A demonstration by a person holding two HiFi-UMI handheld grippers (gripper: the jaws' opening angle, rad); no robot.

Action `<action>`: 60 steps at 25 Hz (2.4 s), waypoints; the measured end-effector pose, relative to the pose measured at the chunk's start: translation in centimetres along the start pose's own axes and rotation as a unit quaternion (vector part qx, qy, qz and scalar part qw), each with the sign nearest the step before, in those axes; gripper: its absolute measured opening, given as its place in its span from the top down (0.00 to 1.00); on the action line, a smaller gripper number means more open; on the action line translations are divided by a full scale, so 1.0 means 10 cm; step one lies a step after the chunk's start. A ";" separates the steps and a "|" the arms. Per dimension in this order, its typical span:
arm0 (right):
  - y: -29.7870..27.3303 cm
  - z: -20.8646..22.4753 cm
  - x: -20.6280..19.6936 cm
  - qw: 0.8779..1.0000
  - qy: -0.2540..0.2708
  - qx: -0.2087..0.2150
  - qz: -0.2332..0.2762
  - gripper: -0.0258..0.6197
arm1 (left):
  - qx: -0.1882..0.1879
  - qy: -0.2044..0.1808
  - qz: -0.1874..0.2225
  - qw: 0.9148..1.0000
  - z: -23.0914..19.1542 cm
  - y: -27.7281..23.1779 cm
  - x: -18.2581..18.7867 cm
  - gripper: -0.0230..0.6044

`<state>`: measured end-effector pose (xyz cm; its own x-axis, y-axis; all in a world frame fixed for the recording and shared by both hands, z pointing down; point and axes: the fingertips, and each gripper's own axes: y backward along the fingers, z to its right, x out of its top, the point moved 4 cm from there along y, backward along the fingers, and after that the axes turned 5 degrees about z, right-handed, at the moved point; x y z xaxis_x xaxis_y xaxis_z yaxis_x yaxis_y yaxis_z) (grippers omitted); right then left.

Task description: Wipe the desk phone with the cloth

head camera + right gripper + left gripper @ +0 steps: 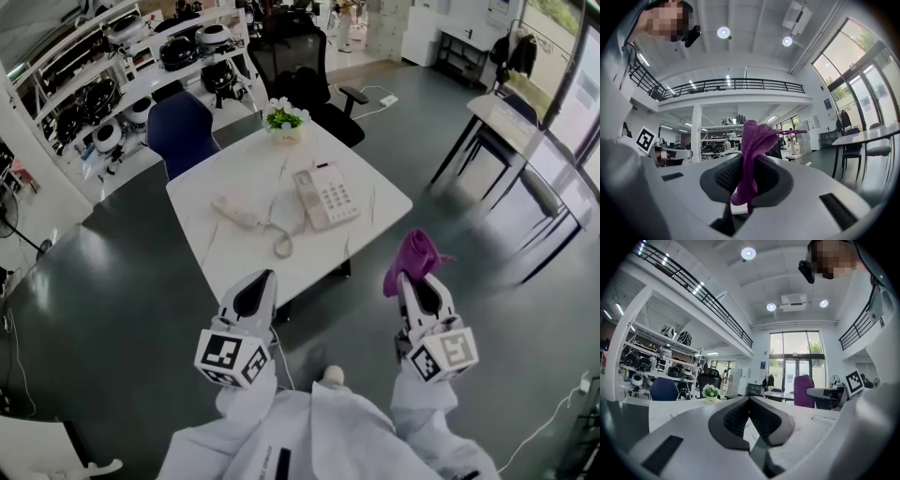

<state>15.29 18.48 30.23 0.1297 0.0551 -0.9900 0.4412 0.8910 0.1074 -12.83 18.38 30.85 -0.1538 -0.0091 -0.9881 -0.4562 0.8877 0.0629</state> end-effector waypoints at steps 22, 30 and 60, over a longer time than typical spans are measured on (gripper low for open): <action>-0.83 0.97 -0.23 0.999 -0.035 0.017 -0.025 0.90 | 0.040 0.018 -0.033 0.998 -0.01 -0.99 -0.37 0.97; -1.41 1.18 -0.42 0.998 -0.041 0.018 -0.040 0.90 | 0.042 0.032 -0.046 0.998 -0.37 -1.49 -0.51 0.97; -3.10 1.67 -1.18 0.989 -0.028 0.064 -0.127 0.90 | 0.086 0.123 -0.134 0.979 -1.25 -2.53 -1.28 0.97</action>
<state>14.91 -17.31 40.08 0.0465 -0.1918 -0.9803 0.5737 0.8085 -0.1310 -10.28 -9.72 43.65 -0.2652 -0.3454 -0.9002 -0.3577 0.9023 -0.2408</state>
